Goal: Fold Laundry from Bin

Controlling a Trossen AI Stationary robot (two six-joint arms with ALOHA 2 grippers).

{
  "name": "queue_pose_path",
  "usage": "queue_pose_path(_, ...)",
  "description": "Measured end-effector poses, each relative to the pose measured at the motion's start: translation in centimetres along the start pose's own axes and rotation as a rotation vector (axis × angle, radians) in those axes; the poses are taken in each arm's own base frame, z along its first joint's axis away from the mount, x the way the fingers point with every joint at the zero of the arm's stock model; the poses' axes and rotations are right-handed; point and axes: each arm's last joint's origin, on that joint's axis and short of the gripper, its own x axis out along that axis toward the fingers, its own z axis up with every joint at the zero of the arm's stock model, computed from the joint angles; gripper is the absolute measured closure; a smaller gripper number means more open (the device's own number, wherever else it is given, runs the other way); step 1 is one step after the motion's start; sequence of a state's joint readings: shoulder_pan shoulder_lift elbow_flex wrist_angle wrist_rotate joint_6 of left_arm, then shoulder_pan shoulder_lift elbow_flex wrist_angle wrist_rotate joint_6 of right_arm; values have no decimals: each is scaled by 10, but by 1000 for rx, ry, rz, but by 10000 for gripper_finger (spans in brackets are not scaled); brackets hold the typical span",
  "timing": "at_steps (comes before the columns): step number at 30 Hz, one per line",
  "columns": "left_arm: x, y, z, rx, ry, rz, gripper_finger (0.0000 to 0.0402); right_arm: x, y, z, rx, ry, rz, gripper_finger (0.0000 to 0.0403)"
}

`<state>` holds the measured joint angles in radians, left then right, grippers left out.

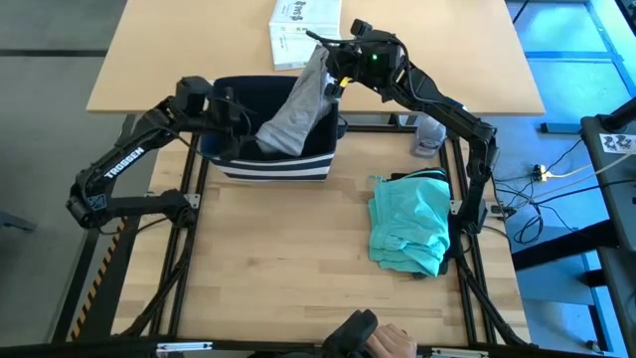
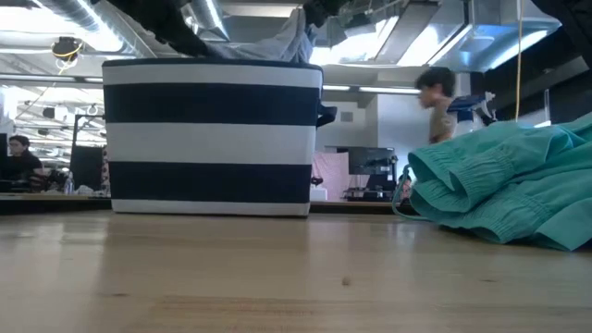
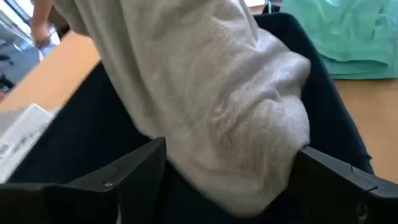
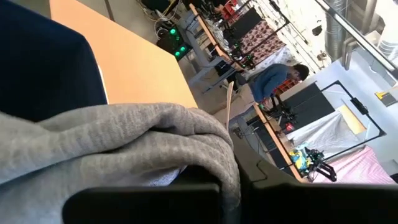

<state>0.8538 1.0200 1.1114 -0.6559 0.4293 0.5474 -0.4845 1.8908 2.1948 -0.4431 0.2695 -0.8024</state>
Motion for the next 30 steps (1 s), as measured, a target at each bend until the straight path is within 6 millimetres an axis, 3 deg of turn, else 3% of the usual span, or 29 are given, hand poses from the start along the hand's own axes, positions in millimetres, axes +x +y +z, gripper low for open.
queue_pose_path(11, -5, -3, -3, 5, 63, 44, 89, 0, -1, -1, -15, 26, -22, 402)
queue_pose_path(16, -4, -3, 9, 61, -46, 50, 89, 0, 0, 0, -15, 11, -8, 402)
queue_pose_path(23, 1, 10, 29, 130, -217, 197, 89, -2, 6, 6, -1, -65, 70, 402)
queue_pose_path(30, 20, 33, 25, 157, -254, 192, 89, -12, 31, 28, -59, -173, 192, 402)
